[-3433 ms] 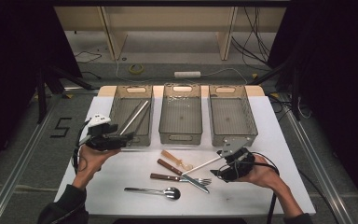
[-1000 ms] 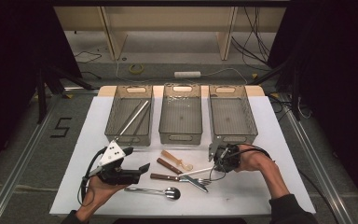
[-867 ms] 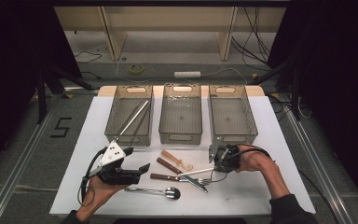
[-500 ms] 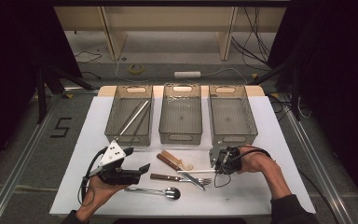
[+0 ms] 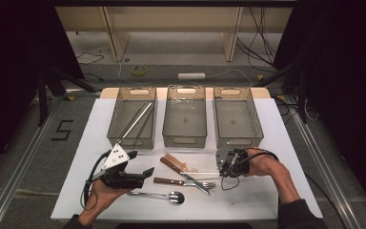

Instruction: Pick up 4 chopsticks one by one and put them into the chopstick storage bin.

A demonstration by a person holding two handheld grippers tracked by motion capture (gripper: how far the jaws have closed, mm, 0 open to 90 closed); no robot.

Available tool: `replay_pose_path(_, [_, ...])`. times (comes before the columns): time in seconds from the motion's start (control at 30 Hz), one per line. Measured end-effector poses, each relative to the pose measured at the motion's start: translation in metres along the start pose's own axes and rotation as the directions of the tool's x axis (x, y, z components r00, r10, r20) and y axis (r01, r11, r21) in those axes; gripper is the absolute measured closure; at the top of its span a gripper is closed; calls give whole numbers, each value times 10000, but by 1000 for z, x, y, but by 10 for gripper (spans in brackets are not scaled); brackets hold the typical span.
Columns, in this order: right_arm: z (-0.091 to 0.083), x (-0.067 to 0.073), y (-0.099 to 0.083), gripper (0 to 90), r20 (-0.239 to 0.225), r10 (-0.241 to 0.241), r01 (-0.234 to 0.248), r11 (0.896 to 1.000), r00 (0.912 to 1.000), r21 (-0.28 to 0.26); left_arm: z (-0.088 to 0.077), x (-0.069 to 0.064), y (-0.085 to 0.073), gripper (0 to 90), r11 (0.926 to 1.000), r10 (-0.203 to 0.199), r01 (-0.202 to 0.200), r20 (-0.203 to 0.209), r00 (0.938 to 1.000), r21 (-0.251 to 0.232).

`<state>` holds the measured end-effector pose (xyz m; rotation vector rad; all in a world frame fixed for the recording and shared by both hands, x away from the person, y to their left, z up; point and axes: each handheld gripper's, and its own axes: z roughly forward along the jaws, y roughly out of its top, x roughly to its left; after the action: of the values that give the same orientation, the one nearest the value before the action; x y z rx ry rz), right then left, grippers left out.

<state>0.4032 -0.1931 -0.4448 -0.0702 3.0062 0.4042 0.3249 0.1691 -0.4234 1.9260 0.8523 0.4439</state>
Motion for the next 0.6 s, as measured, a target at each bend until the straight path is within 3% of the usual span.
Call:
replay_pose_path(0.17, [-7,1,2,860,212,4,1,9997,9998,-233,8,-5,1,171,9998,142,-146,217,9997,168])
replay_pose_path(0.3, [-13,2,6,860,290,22,-5,9982,9996,-593,19,-15,4,170,9976,502,-524,488,9975,443])
replay_pose_path(0.6, [-17,7,20,860,489,-253,286,9973,9985,-683,42,-31,14,186,9863,1365,-1459,1153,9839,773])
